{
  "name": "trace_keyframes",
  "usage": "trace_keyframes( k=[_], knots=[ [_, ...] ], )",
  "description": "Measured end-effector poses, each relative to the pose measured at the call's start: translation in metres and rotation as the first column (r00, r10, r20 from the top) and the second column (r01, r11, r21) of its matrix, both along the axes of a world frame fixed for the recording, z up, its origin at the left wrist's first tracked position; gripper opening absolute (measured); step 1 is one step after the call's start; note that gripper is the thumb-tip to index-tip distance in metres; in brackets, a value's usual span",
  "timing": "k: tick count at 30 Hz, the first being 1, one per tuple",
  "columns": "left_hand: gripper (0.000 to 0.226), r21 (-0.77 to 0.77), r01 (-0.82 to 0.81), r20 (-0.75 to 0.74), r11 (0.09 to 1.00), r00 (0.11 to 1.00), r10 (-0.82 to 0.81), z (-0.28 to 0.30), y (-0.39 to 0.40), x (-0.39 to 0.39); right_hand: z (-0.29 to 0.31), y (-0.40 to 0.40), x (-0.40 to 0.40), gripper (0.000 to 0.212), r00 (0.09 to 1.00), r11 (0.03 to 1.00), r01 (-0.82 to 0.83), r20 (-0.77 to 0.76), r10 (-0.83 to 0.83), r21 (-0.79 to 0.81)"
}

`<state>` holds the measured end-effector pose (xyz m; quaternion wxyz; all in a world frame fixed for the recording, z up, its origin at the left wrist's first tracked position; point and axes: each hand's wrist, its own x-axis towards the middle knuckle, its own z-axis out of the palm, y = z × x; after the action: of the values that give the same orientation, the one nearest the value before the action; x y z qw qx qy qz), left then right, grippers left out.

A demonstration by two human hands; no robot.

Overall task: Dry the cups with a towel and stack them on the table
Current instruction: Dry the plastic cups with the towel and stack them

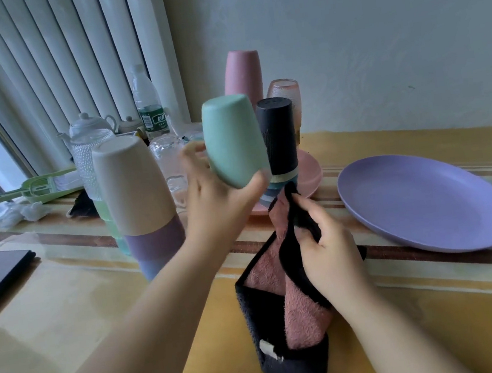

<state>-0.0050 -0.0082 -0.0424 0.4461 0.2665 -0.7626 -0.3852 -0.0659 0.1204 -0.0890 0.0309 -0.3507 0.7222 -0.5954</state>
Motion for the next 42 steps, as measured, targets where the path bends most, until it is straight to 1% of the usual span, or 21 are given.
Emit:
trace_keyframes(
  k=[3, 5, 6, 9, 11, 16, 19, 22, 23, 24, 25, 26, 27, 29, 30, 33, 36, 37, 39, 40, 42],
  knots=[
    [0.061, 0.114, 0.116, 0.004, 0.987, 0.993, -0.117, -0.011, 0.021, 0.013, 0.009, 0.005, -0.002, 0.05, 0.994, 0.977, 0.106, 0.041, -0.1, -0.185],
    [0.05, 0.165, 0.199, -0.005, 0.966, 0.98, -0.201, -0.02, 0.029, 0.014, 0.014, 0.008, -0.002, 0.04, 0.991, 0.958, 0.126, -0.01, -0.133, -0.257],
    [0.048, 0.177, 0.236, -0.015, 0.955, 0.971, -0.238, -0.025, 0.033, 0.013, 0.015, 0.007, 0.0, 0.037, 0.991, 0.961, 0.099, -0.057, -0.117, -0.259],
    [0.046, 0.22, 0.379, -0.075, 0.899, 0.925, -0.372, -0.034, 0.042, 0.014, 0.012, -0.001, 0.006, 0.043, 0.968, 0.978, 0.0, -0.244, -0.052, -0.209],
    [0.049, 0.212, 0.473, -0.073, 0.855, 0.88, -0.469, -0.038, 0.04, 0.015, 0.011, -0.006, 0.006, 0.044, 0.963, 0.986, 0.019, -0.261, -0.062, -0.163],
    [0.051, 0.228, 0.626, -0.07, 0.745, 0.774, -0.629, -0.039, 0.037, 0.019, 0.018, 0.001, 0.002, 0.038, 0.978, 0.979, 0.102, -0.16, -0.131, -0.175],
    [0.049, 0.295, 0.683, -0.1, 0.668, 0.718, -0.689, -0.039, 0.04, 0.022, 0.026, 0.014, -0.006, 0.027, 0.991, 0.967, 0.117, 0.085, -0.1, -0.226],
    [0.052, 0.37, 0.695, -0.212, 0.617, 0.71, -0.672, -0.041, 0.039, 0.022, 0.027, 0.017, -0.007, 0.021, 0.976, 0.948, 0.078, 0.217, -0.01, -0.307],
    [0.055, 0.397, 0.693, -0.259, 0.602, 0.714, -0.65, -0.041, 0.038, 0.021, 0.025, 0.015, -0.005, 0.026, 0.971, 0.951, 0.036, 0.234, 0.039, -0.307],
    [0.059, 0.425, 0.694, -0.312, 0.581, 0.715, -0.626, -0.041, 0.036, 0.021, 0.023, 0.012, -0.001, 0.052, 0.977, 0.963, -0.011, 0.201, 0.068, -0.271],
    [0.061, 0.452, 0.695, -0.365, 0.559, 0.716, -0.595, -0.041, 0.033, 0.02, 0.02, 0.009, 0.005, 0.072, 0.981, 0.98, -0.063, 0.17, 0.096, -0.186],
    [0.063, 0.472, 0.696, -0.412, 0.541, 0.717, -0.563, -0.041, 0.031, 0.02, 0.015, 0.007, 0.008, 0.076, 0.976, 0.982, -0.091, 0.181, 0.121, -0.167],
    [0.063, 0.486, 0.694, -0.449, 0.531, 0.72, -0.53, -0.04, 0.028, 0.02, 0.014, 0.004, 0.01, 0.068, 0.963, 0.971, -0.104, 0.221, 0.152, -0.215],
    [0.061, 0.512, 0.659, -0.477, 0.551, 0.751, -0.456, -0.041, 0.024, 0.018, 0.015, 0.002, 0.013, 0.044, 0.953, 0.959, -0.146, 0.225, 0.202, -0.245],
    [0.057, 0.522, 0.63, -0.467, 0.575, 0.775, -0.425, -0.043, 0.022, 0.017, 0.017, 0.001, 0.016, 0.039, 0.956, 0.961, -0.155, 0.212, 0.205, -0.229],
    [0.039, 0.507, 0.567, -0.402, 0.649, 0.822, -0.403, -0.044, 0.02, 0.015, 0.017, 0.003, 0.017, 0.036, 0.962, 0.959, -0.155, 0.186, 0.201, -0.236],
    [0.031, 0.42, 0.518, -0.35, 0.746, 0.85, -0.393, -0.041, 0.023, 0.016, 0.016, 0.005, 0.012, 0.032, 0.968, 0.948, -0.113, 0.18, 0.172, -0.298],
    [0.032, 0.386, 0.5, -0.357, 0.775, 0.856, -0.375, -0.04, 0.025, 0.017, 0.016, 0.005, 0.011, 0.031, 0.971, 0.947, -0.11, 0.172, 0.167, -0.301],
    [0.041, 0.327, 0.456, -0.346, 0.828, 0.873, -0.344, -0.038, 0.029, 0.018, 0.011, 0.002, 0.01, 0.033, 0.979, 0.952, -0.102, 0.139, 0.147, -0.289],
    [0.045, 0.316, 0.44, -0.331, 0.841, 0.881, -0.337, -0.038, 0.03, 0.018, 0.009, 0.0, 0.01, 0.035, 0.982, 0.956, -0.107, 0.124, 0.145, -0.272],
    [0.043, 0.327, 0.426, -0.299, 0.843, 0.893, -0.336, -0.038, 0.031, 0.018, 0.005, -0.006, 0.014, 0.04, 0.988, 0.969, -0.124, 0.06, 0.139, -0.215]
  ],
)
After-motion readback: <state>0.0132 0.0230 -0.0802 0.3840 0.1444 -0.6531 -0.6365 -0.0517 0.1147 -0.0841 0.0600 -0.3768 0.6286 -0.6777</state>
